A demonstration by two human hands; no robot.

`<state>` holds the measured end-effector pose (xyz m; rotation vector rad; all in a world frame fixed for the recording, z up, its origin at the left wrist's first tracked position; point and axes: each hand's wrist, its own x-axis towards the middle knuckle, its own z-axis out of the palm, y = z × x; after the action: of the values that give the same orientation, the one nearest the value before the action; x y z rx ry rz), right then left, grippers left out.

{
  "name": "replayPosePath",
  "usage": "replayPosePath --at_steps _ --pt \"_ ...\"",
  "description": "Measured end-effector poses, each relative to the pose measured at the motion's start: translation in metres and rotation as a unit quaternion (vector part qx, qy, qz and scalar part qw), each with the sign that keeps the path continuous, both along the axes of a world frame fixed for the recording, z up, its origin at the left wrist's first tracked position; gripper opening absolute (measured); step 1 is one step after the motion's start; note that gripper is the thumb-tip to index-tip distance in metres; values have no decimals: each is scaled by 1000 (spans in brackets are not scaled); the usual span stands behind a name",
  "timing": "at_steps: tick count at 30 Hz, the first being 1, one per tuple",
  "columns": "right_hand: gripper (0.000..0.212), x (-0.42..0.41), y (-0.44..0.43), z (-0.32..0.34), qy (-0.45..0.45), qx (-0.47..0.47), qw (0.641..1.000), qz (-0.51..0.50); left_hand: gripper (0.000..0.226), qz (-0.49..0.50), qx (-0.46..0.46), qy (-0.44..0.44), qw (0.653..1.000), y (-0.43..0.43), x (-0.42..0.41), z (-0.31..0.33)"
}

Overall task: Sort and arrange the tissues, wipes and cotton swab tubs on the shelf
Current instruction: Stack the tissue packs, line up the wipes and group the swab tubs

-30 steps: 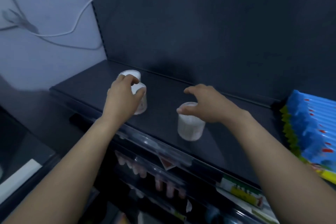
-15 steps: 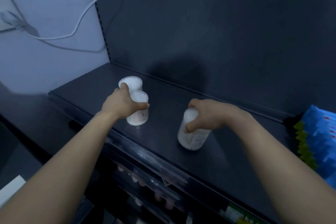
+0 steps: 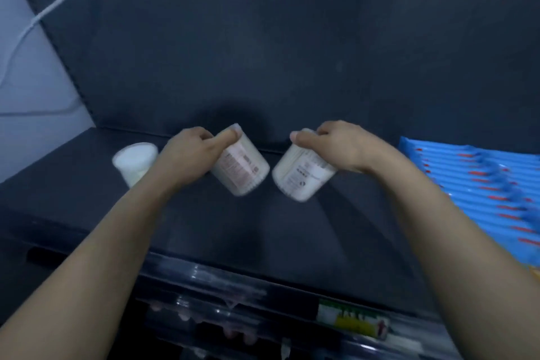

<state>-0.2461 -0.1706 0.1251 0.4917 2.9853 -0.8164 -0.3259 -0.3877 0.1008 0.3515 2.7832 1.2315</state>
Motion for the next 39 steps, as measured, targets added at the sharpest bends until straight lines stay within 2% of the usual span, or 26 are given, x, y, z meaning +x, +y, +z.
replayPosePath --at_steps 3,6,9,12,15,21,26,30,39 --pt "60 40 15 10 28 -13 996 -82 64 -80 32 -6 996 28 14 7" --pt "60 84 25 16 45 -13 985 -165 75 -140 56 -16 988 56 38 13" --pt "54 133 37 20 93 -28 966 -241 67 -210 81 10 974 93 69 17" --pt "45 185 57 20 124 -38 941 -313 72 -270 96 6 958 140 102 22" --pt "56 236 85 19 129 -16 917 -378 79 -339 95 11 936 186 136 23" --pt "63 331 149 18 165 5 876 -452 67 -405 125 -11 906 283 216 21" --pt "68 412 224 18 180 1 863 -472 57 -418 129 -8 899 369 294 18" --pt "71 465 284 17 175 8 863 -475 64 -409 126 -20 903 427 347 16" --pt "67 500 394 16 238 14 849 -472 56 -355 118 16 927 509 375 21"
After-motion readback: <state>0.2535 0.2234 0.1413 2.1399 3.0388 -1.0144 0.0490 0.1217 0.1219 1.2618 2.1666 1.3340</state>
